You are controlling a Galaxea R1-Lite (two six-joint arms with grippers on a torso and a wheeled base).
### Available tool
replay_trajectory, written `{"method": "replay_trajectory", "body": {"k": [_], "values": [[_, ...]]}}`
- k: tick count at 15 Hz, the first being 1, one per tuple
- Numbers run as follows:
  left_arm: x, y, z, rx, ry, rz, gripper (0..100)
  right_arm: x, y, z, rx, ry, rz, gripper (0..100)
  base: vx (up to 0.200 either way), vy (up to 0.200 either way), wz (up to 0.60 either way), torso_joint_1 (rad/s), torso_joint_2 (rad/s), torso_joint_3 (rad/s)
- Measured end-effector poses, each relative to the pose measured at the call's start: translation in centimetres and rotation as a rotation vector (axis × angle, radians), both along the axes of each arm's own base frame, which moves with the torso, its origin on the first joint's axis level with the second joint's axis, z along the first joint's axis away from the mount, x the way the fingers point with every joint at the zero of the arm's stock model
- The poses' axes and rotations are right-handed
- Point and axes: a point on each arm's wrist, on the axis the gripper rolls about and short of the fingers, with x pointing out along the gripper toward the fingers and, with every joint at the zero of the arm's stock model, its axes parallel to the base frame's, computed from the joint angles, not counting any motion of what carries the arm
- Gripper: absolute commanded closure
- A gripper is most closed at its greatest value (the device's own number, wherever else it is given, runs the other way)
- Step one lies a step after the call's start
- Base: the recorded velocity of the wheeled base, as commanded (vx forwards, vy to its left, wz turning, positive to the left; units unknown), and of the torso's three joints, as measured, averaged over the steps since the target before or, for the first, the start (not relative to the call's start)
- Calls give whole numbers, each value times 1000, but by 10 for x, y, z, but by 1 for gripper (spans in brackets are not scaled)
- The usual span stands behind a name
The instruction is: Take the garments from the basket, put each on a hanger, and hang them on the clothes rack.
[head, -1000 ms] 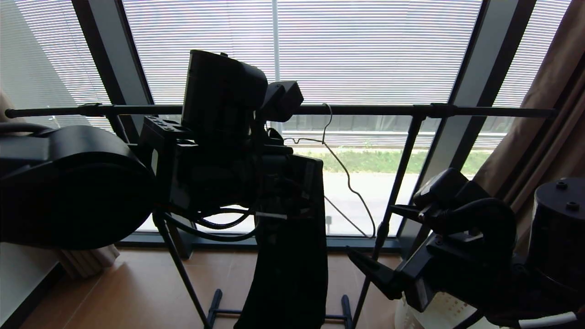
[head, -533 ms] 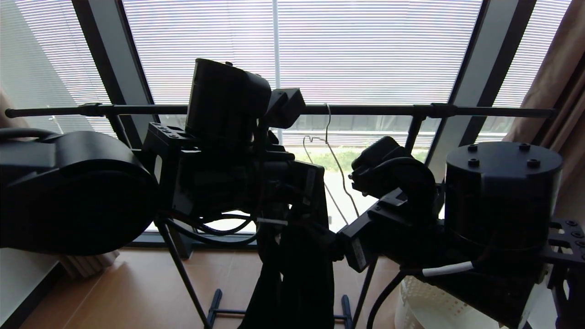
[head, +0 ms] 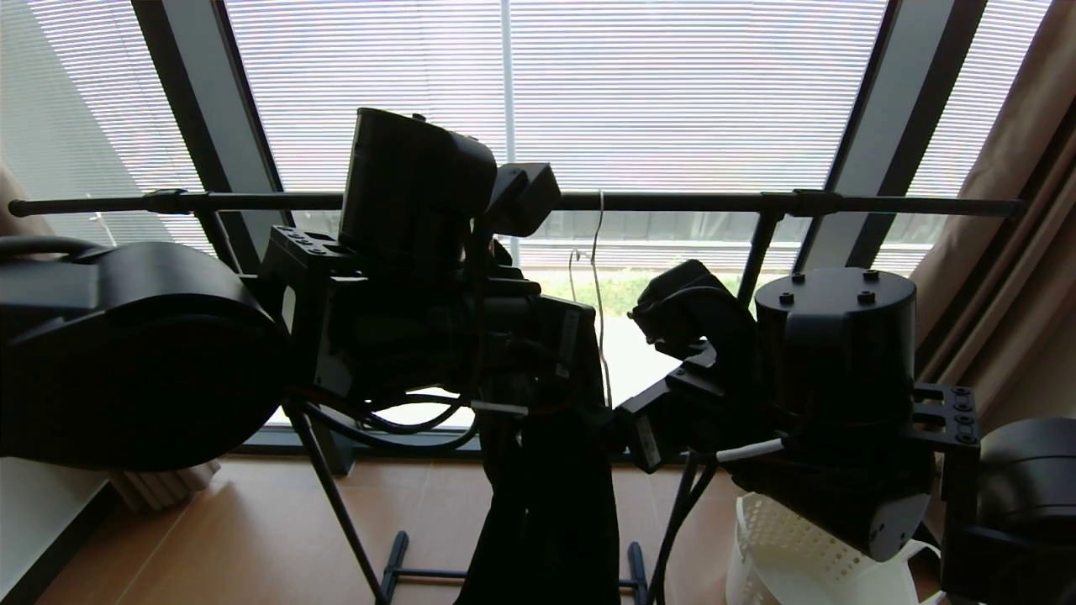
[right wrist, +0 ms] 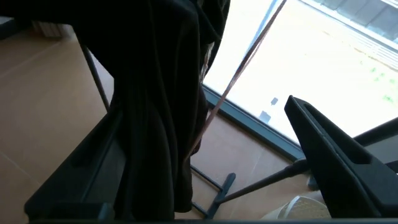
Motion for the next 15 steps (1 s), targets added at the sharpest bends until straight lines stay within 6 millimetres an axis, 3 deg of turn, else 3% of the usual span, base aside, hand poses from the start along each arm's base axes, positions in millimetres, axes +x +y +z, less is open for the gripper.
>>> {"method": "replay_trajectory", "body": {"k": [15], "values": [[1,1,3,-9,-7,2,100,-13,-20,-49,-44,87,-20,0,0,0,0,0,0,0]]}}
